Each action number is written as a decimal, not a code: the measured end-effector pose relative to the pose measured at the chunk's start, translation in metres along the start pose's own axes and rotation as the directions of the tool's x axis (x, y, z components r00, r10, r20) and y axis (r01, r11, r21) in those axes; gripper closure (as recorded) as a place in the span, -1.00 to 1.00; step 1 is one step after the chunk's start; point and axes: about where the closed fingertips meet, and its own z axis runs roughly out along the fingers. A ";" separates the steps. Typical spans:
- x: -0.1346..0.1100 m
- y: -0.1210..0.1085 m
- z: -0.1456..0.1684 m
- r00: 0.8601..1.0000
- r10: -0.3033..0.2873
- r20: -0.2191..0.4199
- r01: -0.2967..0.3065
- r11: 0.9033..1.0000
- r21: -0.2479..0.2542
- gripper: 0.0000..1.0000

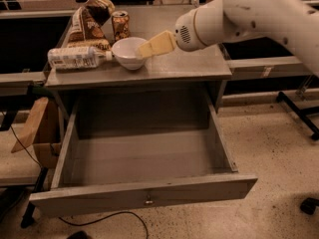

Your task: Place orange can into top drawer

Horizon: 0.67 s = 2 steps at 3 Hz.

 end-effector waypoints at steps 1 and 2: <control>-0.017 -0.037 0.055 0.993 0.063 0.104 -0.069 0.996 0.057 -1.00; -0.053 -0.072 0.097 0.973 0.079 0.217 -0.104 0.989 0.105 -1.00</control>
Offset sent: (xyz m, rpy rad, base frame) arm 0.2021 0.0390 0.0052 0.2433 -0.2437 -0.2426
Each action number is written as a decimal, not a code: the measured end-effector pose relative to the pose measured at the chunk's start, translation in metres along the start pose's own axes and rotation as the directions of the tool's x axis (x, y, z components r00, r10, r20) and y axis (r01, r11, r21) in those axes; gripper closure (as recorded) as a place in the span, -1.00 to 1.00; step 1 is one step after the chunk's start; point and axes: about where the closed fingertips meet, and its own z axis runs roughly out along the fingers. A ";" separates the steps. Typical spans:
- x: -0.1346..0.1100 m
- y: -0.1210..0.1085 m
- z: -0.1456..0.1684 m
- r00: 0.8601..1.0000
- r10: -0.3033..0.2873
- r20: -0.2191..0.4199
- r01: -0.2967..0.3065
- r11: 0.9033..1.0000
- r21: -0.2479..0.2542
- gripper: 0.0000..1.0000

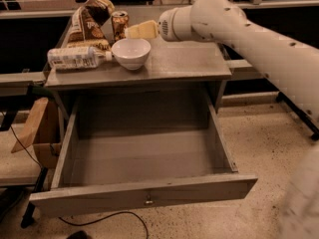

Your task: Place orange can into top drawer

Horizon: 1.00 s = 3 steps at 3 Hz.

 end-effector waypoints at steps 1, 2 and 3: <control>-0.028 -0.012 0.038 0.998 -0.002 0.065 0.001 1.000 0.013 -1.00; -0.051 -0.008 0.077 0.995 0.003 0.103 0.000 1.000 -0.024 -1.00; -0.060 0.003 0.105 0.994 0.017 0.106 -0.009 0.997 -0.077 -1.00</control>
Offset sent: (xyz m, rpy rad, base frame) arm 0.1178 0.0723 0.0353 0.1145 -0.1077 0.0454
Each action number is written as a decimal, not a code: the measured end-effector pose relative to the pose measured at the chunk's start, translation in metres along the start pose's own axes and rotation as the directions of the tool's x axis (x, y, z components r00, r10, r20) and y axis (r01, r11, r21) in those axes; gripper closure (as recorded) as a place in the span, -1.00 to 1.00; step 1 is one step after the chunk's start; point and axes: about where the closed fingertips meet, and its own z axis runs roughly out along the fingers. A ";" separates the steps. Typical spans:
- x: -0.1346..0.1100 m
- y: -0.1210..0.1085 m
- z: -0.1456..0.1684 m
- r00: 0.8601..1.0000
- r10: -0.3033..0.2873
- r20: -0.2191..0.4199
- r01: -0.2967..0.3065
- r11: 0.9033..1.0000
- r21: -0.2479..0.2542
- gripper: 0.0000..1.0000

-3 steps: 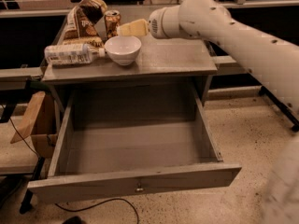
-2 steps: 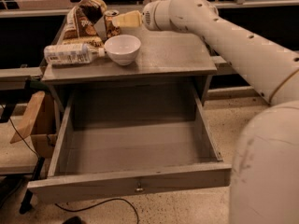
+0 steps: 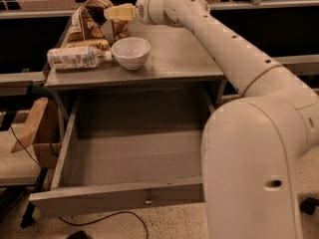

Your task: Place orange can into top drawer

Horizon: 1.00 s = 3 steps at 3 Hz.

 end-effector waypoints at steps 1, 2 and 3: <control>0.002 0.007 0.020 1.000 0.018 -0.017 -0.019 0.999 -0.042 -1.00; 0.006 0.011 0.032 0.999 0.033 -0.042 -0.036 0.997 -0.067 -1.00; 0.009 0.014 0.039 0.997 0.034 -0.070 -0.040 0.996 -0.084 -1.00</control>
Offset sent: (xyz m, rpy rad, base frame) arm 0.0259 0.0320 -0.0125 0.0209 0.0866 0.0782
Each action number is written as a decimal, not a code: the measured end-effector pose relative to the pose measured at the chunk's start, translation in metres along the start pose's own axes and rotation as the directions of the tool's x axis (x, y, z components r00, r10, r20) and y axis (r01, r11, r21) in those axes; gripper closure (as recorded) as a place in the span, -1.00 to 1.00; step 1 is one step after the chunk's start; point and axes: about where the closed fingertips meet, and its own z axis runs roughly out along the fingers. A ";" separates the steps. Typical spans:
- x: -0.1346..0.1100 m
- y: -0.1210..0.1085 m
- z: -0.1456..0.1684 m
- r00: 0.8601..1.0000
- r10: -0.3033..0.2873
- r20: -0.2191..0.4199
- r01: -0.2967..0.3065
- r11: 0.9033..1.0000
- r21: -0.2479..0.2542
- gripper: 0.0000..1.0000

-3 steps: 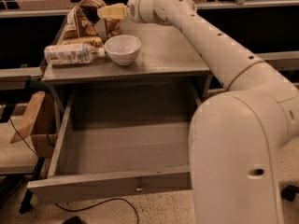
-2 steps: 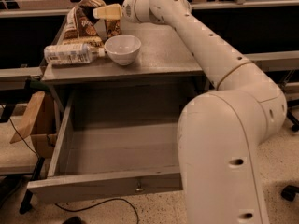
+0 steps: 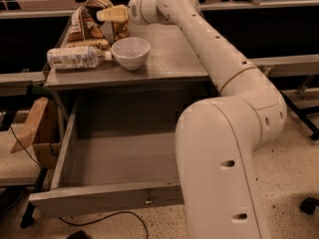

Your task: Place orange can into top drawer

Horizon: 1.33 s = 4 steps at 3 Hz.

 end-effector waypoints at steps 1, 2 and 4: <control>0.002 0.005 0.007 0.999 -0.009 -0.039 0.009 1.000 -0.023 -1.00; 0.007 0.011 0.014 0.996 -0.021 -0.086 0.017 0.999 -0.051 -1.00; 0.016 0.017 0.019 0.990 -0.038 -0.137 0.026 0.996 -0.090 -0.02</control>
Offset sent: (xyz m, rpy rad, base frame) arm 0.0184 0.0158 0.0012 -0.0909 0.0815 0.1068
